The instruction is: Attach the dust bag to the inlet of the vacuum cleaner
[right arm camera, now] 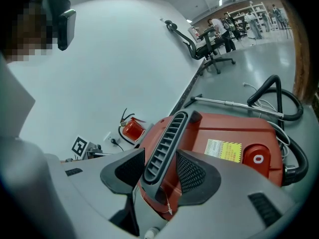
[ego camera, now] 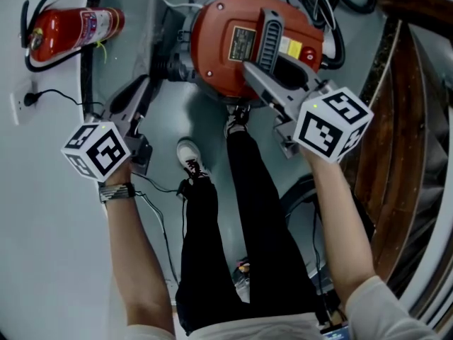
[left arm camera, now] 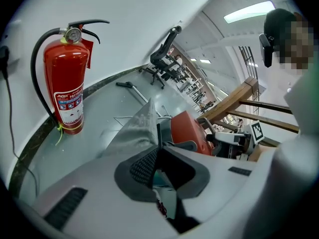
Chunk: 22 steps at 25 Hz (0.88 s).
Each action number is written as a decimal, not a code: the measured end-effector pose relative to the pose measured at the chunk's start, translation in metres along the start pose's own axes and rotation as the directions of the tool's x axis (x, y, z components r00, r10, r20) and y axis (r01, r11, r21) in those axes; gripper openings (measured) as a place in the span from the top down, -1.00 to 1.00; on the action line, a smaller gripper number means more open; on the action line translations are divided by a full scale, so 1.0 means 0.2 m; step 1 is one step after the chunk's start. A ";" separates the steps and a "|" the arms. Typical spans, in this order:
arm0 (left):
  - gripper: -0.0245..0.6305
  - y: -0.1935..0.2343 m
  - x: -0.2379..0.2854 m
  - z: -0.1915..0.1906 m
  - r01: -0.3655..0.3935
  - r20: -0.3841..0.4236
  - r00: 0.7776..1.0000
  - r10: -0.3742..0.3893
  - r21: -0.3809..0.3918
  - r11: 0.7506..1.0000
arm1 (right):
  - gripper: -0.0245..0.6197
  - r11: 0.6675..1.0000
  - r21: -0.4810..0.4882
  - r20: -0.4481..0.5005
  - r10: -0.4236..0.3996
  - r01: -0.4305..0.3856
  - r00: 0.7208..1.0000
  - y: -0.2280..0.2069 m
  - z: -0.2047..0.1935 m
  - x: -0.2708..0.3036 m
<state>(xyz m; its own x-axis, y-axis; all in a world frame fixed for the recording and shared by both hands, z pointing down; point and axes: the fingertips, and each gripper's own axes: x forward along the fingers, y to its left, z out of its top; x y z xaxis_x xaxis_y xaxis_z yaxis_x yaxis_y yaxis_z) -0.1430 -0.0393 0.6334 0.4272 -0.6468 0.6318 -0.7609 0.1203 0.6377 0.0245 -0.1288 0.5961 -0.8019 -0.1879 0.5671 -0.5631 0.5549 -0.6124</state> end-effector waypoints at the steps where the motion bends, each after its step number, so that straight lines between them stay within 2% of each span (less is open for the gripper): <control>1: 0.83 0.00 0.00 0.00 -0.001 0.010 1.000 0.001 -0.006 1.000 | 0.29 1.000 0.005 -0.006 0.005 -0.005 1.000 0.00 0.00 0.00; 4: 0.78 0.01 -0.01 0.00 -0.008 0.030 1.000 0.008 0.002 1.000 | 0.29 1.000 0.001 -0.005 0.006 -0.006 1.000 0.00 0.00 0.00; 8: 0.71 0.01 0.01 -0.01 -0.042 0.018 0.999 0.041 0.073 0.996 | 0.29 1.000 -0.005 0.002 -0.001 0.001 1.000 0.00 0.00 -0.01; 11: 0.65 0.01 0.02 -0.01 -0.072 0.002 0.997 0.072 0.142 0.987 | 0.29 1.000 -0.003 0.001 0.004 -0.004 1.000 0.00 0.00 0.00; 15: 0.55 -0.01 0.02 -0.02 -0.106 0.003 0.994 0.107 0.196 0.975 | 0.29 1.000 -0.007 0.002 0.003 -0.003 1.000 0.00 0.00 0.00; 17: 0.55 0.00 0.03 -0.03 -0.145 0.004 0.989 0.149 0.248 0.958 | 0.29 1.000 -0.006 0.003 0.004 -0.004 1.000 0.01 0.00 0.00; 20: 0.55 0.00 0.04 -0.03 -0.207 0.002 0.976 0.219 0.343 0.916 | 0.29 1.000 -0.005 0.001 0.005 -0.005 1.000 0.01 0.00 0.00; 22: 0.55 0.01 0.04 -0.04 -0.240 0.011 0.967 0.256 0.381 0.893 | 0.29 1.000 -0.006 0.001 0.006 -0.006 1.000 0.00 0.00 0.00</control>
<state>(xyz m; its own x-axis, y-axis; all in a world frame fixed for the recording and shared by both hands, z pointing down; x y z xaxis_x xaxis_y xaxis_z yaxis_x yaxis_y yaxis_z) -0.1371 -0.0382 0.6429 0.2131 -0.6029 0.7688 -0.9680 -0.0236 0.2498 0.0247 -0.1283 0.5949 -0.8051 -0.1853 0.5634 -0.5575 0.5607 -0.6123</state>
